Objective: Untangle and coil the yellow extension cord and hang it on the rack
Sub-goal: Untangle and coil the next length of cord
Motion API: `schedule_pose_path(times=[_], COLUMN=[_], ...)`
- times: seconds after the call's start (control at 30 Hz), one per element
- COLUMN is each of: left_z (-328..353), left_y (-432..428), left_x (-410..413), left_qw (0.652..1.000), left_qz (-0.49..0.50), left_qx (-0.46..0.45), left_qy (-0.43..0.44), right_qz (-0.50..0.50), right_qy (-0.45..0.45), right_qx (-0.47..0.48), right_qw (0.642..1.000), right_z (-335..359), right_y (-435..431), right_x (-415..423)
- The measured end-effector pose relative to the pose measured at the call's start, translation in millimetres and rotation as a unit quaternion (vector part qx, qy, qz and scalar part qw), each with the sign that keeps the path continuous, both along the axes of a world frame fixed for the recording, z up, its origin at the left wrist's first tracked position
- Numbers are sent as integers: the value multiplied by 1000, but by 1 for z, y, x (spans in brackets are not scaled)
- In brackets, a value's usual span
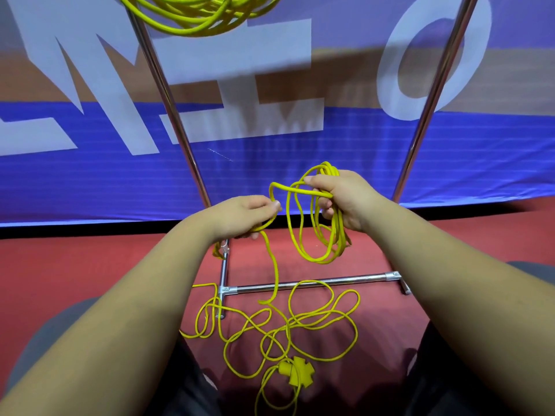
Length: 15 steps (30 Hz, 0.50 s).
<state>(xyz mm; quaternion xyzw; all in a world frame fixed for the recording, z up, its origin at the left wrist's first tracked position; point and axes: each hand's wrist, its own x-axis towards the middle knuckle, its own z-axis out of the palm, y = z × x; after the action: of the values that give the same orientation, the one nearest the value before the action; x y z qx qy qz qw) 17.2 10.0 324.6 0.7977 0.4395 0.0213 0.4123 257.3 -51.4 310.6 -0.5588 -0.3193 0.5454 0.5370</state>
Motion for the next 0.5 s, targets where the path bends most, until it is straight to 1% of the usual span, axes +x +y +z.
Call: schedule_pose_path(times=[0.07, 0.17, 0.2, 0.23, 0.3, 0.37, 0.47, 0.5], left_z=[0, 4, 5, 7, 10, 16, 16, 10], left_y=[0, 4, 4, 4, 4, 0, -13, -16], left_x=[3, 6, 7, 7, 6, 5, 12, 16], left_qw=[997, 982, 978, 977, 982, 984, 978, 976], left_qz=[-11, 17, 32, 47, 61, 29, -72, -88], left_qx=[47, 171, 191, 185, 123, 97, 153, 165], left_qy=[-55, -77, -82, -96, -134, -144, -119, -116], right_qz=[0, -3, -5, -9, -22, -36, -44, -39], right_qy=[-1, -7, -3, 5, 21, 38, 47, 44], right_qx=[-6, -28, -32, -35, -37, -36, -39, -41], right_qw=[1000, 1000, 999, 999, 999, 998, 997, 997], right_z=[0, -3, -3, -3, -2, -2, -5, -6], right_y=[0, -1, 0, 0, 2, 4, 5, 5], right_x=[-1, -3, -3, -3, -3, -1, 1, 0])
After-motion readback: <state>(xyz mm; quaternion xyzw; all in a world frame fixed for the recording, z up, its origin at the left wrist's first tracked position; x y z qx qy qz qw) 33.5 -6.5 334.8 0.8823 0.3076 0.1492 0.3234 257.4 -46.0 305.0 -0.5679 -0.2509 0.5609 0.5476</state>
